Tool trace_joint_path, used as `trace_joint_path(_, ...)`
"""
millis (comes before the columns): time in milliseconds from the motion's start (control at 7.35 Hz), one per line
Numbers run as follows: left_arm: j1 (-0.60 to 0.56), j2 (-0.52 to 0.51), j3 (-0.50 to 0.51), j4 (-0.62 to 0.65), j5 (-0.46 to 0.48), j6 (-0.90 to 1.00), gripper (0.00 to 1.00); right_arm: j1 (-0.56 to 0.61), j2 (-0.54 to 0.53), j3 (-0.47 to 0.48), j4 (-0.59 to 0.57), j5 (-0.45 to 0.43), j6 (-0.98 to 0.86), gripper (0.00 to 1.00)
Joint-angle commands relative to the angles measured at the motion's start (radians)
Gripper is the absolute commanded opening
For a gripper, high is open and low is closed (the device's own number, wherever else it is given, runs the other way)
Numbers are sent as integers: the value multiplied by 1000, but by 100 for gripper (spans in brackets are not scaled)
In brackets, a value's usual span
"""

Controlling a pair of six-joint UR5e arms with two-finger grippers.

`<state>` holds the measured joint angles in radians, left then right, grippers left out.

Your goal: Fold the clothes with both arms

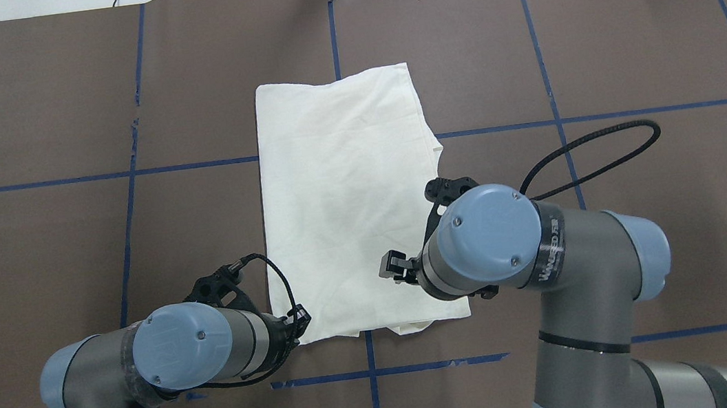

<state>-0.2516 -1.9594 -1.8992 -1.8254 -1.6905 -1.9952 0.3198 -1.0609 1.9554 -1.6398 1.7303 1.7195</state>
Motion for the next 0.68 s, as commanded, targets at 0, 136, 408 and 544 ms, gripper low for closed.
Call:
trace_joint_path(0,0,-1,-1,-2,-1,9,0,-74,-4,-114,111,-90,182,100)
trace_joint_path(136,0,-1,-1,-2,-3,9,0,-82,2,-165,153,-106,190,100)
trace_joint_path(408,0,-1,-1,-2,-3,12,0,-76,-2,-173,143,-106,193,100)
trace_joint_path(544,0,-1,-1,-2,-3,12,0,-73,-5,-173,141,-103,195,100)
